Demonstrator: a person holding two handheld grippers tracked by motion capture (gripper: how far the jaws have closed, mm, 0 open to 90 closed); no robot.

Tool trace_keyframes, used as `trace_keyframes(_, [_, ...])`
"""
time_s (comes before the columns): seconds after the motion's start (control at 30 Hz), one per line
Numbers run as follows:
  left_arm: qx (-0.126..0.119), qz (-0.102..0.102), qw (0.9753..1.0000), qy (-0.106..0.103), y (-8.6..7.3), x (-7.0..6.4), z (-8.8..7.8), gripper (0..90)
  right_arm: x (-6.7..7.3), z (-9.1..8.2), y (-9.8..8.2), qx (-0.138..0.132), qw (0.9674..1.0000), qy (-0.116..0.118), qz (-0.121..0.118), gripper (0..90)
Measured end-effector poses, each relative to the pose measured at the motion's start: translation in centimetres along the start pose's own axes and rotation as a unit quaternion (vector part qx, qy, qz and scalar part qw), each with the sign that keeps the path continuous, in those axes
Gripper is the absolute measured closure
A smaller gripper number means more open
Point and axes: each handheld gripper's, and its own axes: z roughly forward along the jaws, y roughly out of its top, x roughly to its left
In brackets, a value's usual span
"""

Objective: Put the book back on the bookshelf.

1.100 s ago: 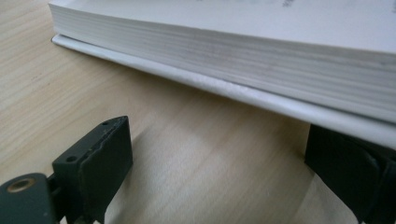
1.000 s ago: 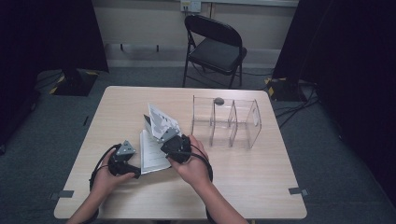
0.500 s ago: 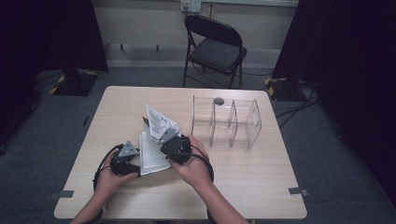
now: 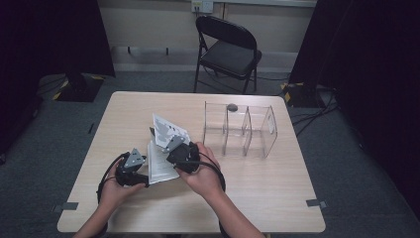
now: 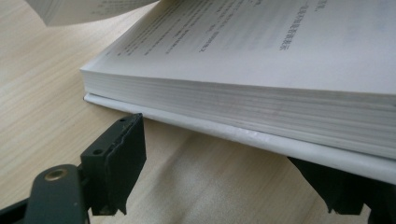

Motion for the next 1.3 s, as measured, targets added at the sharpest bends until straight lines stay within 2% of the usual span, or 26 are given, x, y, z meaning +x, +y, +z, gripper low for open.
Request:
trace_keyframes(0.1, [-0.010,0.010,0.9999,-0.001,0.3,-0.2,-0.2,20.4,0.0,-0.1,0.2,0.001,1.0000,0.000,-0.003,59.9])
trace_keyframes(0.23, [-0.009,0.032,0.9994,-0.002,0.7,-0.3,-0.5,22.7,0.1,-0.1,0.4,0.001,1.0000,0.000,-0.006,59.6])
trace_keyframes(0.3, [-0.007,0.035,0.9993,-0.003,0.8,-0.3,-0.6,23.4,0.1,-0.1,0.5,0.002,1.0000,0.002,-0.009,59.5])
trace_keyframes(0.43, [-0.014,0.060,0.9981,0.002,1.3,-0.5,-0.9,23.7,-0.1,-0.2,0.7,0.003,0.9999,0.004,-0.012,59.5])
trace_keyframes(0.57, [-0.011,0.091,0.9957,0.009,1.8,-0.6,-1.3,23.4,-0.2,-0.4,0.9,0.002,0.9999,0.006,-0.012,59.4])
trace_keyframes(0.6, [-0.015,0.091,0.9957,0.012,1.9,-0.8,-1.2,23.5,-0.2,-0.4,0.9,0.001,0.9999,0.006,-0.012,59.4])
trace_keyframes(0.67, [-0.002,0.128,0.9915,0.022,2.2,-0.8,-1.5,23.7,-0.2,-0.4,1.0,0.003,0.9999,0.007,-0.011,59.4])
trace_keyframes(0.8, [-0.004,0.135,0.9908,0.012,2.3,-1.0,-1.7,29.5,-0.4,-0.5,1.1,0.000,0.9999,0.008,-0.013,59.4])
trace_keyframes(0.93, [-0.022,0.144,0.9893,-0.005,2.5,-1.5,-1.9,28.1,-0.5,-0.6,1.3,-0.001,0.9999,0.011,-0.009,59.4])
trace_keyframes(1.0, [-0.024,0.139,0.9900,-0.010,2.6,-1.7,-1.8,26.4,-0.6,-0.6,1.4,0.000,0.9999,0.013,-0.010,59.4])
trace_keyframes(1.13, [-0.022,0.147,0.9889,-0.010,2.6,-1.5,-1.9,26.8,-0.5,-0.6,1.5,-0.001,0.9998,0.015,-0.013,59.2])
trace_keyframes(1.2, [-0.018,0.158,0.9872,-0.004,2.7,-1.5,-2.2,30.4,-0.4,-0.6,1.6,0.005,0.9998,0.015,-0.014,59.0])
trace_keyframes(1.23, [-0.016,0.172,0.9849,0.005,2.8,-1.4,-2.4,33.6,-0.5,-0.5,1.6,0.006,0.9996,0.017,-0.023,58.9])
trace_keyframes(1.27, [-0.017,0.178,0.9839,0.009,2.8,-1.4,-2.5,40.5,-0.3,-0.5,1.7,0.007,0.9995,0.018,-0.025,58.8])
trace_keyframes(1.3, [-0.021,0.175,0.9844,0.009,2.9,-1.2,-2.7,44.0,-0.3,-0.5,1.8,0.007,0.9994,0.018,-0.030,58.7])
